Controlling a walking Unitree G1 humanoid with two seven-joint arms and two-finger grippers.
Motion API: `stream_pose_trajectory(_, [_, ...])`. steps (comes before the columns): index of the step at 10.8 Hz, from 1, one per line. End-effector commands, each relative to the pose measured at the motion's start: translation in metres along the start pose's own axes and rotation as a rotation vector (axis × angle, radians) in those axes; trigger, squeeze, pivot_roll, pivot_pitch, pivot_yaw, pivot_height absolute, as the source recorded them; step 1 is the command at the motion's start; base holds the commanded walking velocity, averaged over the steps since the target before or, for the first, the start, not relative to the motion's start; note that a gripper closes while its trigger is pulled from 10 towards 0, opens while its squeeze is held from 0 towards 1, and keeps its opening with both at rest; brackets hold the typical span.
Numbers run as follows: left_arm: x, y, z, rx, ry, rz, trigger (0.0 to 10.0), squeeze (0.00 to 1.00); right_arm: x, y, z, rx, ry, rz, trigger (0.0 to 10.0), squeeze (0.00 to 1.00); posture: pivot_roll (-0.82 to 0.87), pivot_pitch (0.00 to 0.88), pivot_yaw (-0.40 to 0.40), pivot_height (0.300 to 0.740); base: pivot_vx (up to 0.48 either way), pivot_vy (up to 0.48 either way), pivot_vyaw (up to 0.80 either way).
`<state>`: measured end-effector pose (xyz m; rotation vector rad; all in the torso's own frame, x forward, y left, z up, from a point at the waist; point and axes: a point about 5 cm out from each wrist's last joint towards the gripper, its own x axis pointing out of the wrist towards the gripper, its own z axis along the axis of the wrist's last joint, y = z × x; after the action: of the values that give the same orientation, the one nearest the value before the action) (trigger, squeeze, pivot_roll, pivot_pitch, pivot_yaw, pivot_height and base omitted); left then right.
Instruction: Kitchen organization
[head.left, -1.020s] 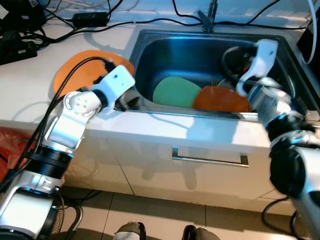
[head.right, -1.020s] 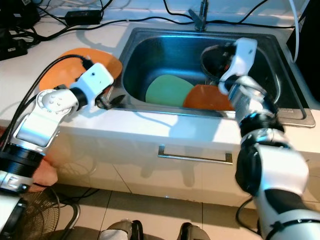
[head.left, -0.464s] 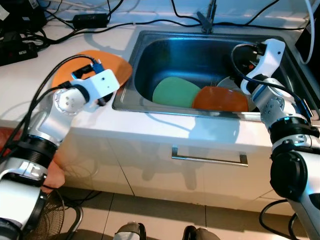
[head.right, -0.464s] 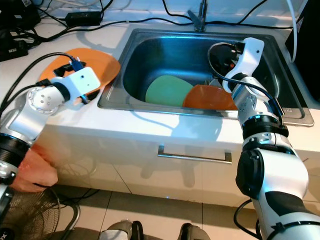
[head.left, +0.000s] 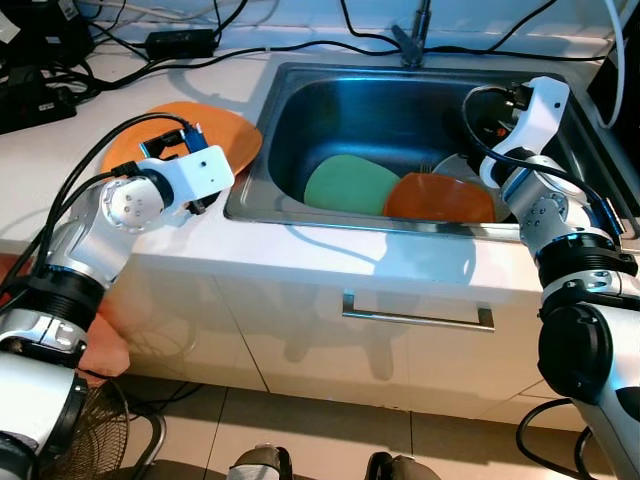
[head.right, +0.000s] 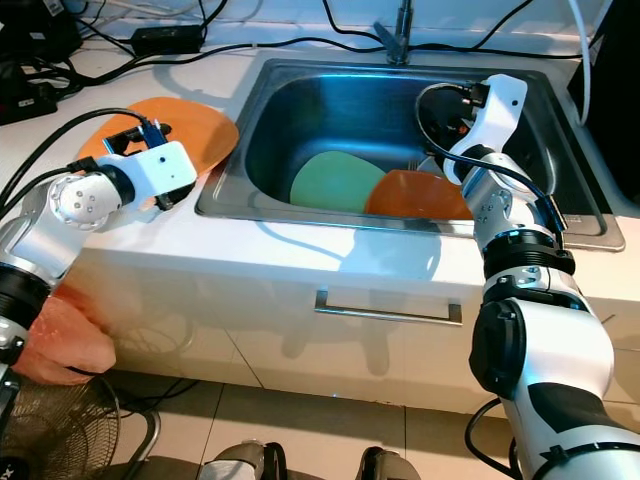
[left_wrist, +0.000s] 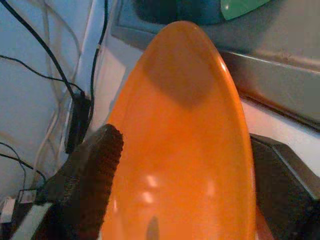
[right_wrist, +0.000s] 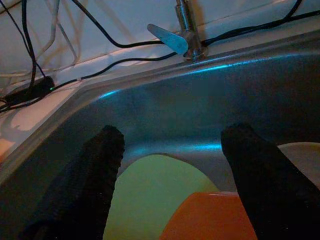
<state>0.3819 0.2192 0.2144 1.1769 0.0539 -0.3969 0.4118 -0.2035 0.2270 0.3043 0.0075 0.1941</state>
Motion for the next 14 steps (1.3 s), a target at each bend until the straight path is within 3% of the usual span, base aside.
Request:
stream_pose_trajectory(1, [0.0,-0.008,-0.012,0.0,0.06,-0.051,0.0,0.0,0.001,0.003,0.005,0.005,-0.016,0.006,10.0,0.0,0.11,0.093,0.054,0.74,0.0,0.0,0.0])
stream_pose_trajectory(5, [0.002,-0.009,-0.021,-0.065,0.095,-0.018,0.0,0.0,0.001,0.011,0.003,0.028,-0.015,0.029,10.0,0.0,0.1,0.093,0.049,0.74,0.0,0.0,0.0])
stream_pose_trajectory(10, [0.003,-0.013,-0.021,-0.07,0.09,-0.023,0.0,0.0,-0.002,0.008,-0.006,0.033,0.009,0.011,10.0,0.0,0.1,0.094,0.054,0.74,0.0,0.0,0.0])
stream_pose_trajectory(14, [0.005,-0.008,-0.018,-0.105,0.073,0.054,0.0,0.0,-0.004,0.003,-0.009,0.039,0.019,-0.008,10.0,0.0,0.1,0.093,0.056,0.74,0.0,0.0,0.0])
